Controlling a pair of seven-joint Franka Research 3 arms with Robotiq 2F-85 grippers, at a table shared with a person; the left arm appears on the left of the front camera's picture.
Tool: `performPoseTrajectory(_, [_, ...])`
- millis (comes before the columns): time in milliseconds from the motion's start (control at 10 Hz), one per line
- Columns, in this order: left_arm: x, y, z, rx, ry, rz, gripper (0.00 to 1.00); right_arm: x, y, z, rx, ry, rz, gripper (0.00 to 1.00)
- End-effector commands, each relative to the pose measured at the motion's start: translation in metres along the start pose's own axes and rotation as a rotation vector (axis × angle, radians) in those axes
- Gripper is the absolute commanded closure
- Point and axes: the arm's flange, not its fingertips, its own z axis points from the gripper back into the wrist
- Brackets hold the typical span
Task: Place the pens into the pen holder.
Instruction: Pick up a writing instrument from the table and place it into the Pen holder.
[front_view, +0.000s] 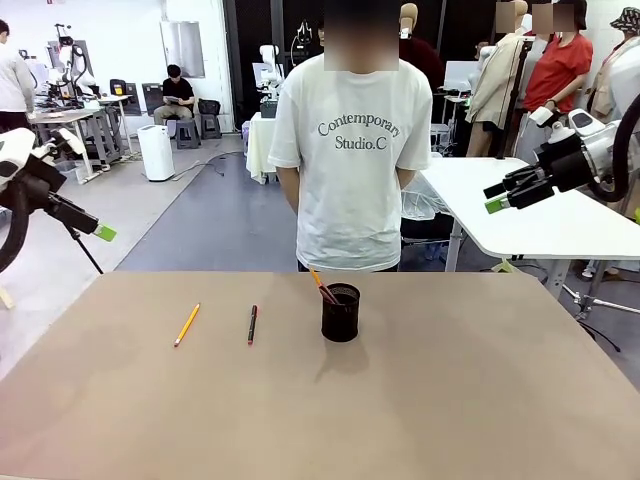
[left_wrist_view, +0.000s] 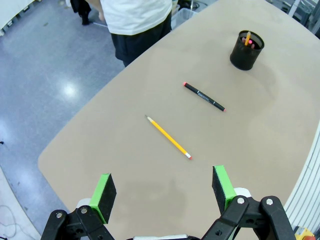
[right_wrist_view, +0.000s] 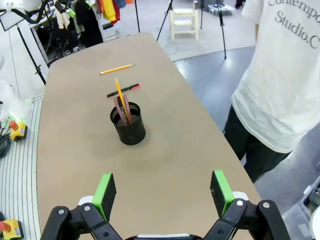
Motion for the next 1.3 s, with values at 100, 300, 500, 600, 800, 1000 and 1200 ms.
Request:
performPoseTrajectory(100, [0.000, 0.000, 0.001, 0.000, -0.001, -0.008, 0.00, 0.003, -0.001, -0.001, -0.003, 0.001, 0.004, 0.00])
performPoseTrajectory(300, [0.000, 0.000, 0.001, 0.000, -0.001, -0.008, 0.00, 0.003, -0.001, -0.001, -0.003, 0.001, 0.004, 0.00])
performPoseTrajectory(500, [0.000, 0.000, 0.001, 0.000, -0.001, -0.008, 0.00, 0.003, -0.001, -0.001, -0.003, 0.001, 0.004, 0.00])
performPoseTrajectory(600, [0.000, 0.000, 0.000, 0.000, 0.000, 0.000, 0.00, 0.003, -0.001, -0.001, -0.003, 0.001, 0.004, 0.00])
performPoseTrajectory(800, [0.014, 0.000, -0.013, 0.144, 0.006, 0.299, 0.00, 0.003, -0.001, -0.001, -0.003, 0.001, 0.004, 0.00])
performPoseTrajectory(1000, [0.022, -0.007, -0.048, 0.289, 0.114, 0.409, 0.00, 0.003, -0.001, -0.001, -0.003, 0.001, 0.004, 0.00])
performPoseTrajectory(1200, [0.024, -0.004, -0.084, 0.238, 0.179, 0.478, 0.00, 0.003, -0.001, -0.001, -0.003, 0.001, 0.004, 0.00])
